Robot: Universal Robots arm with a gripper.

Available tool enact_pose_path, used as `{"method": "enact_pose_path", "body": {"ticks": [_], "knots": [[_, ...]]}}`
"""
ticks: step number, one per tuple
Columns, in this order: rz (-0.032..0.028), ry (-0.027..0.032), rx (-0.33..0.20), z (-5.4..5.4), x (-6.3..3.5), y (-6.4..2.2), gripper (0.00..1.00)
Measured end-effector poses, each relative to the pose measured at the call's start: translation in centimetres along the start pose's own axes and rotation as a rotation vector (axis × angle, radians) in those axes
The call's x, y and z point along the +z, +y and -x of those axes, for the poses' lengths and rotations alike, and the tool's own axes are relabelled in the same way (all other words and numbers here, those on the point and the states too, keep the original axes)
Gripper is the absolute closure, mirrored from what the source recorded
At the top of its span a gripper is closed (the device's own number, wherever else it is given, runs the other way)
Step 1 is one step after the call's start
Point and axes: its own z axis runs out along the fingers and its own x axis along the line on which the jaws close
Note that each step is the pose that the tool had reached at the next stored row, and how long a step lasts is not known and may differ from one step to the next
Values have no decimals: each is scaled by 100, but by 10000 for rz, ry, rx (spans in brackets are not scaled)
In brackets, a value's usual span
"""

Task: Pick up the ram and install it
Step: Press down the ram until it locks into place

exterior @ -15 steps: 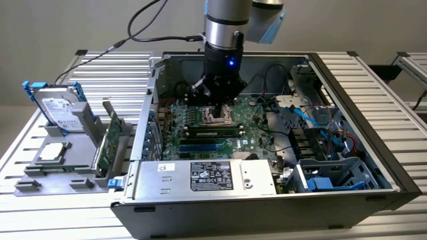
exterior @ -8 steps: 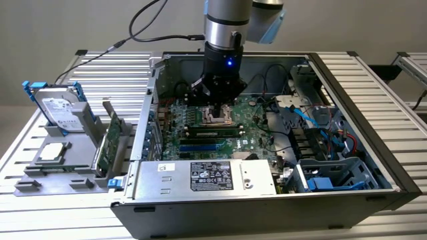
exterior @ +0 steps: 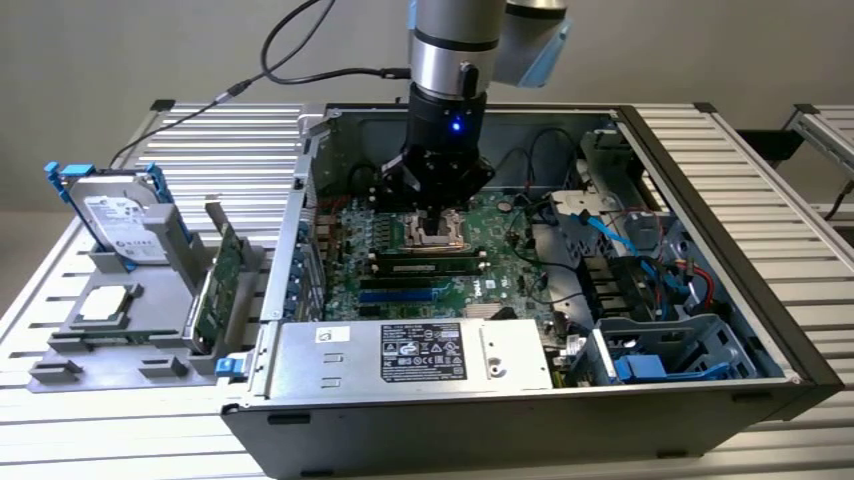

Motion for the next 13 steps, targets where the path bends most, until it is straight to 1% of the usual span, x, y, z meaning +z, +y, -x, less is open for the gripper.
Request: {"method": "enact_pose_path", "body": {"ticks": [5, 10, 13], "knots": [[7, 5, 82, 7, -33, -26, 89], [9, 8, 113, 2, -66, -94, 89], [11, 10, 138, -5, -67, -153, 89]]}}
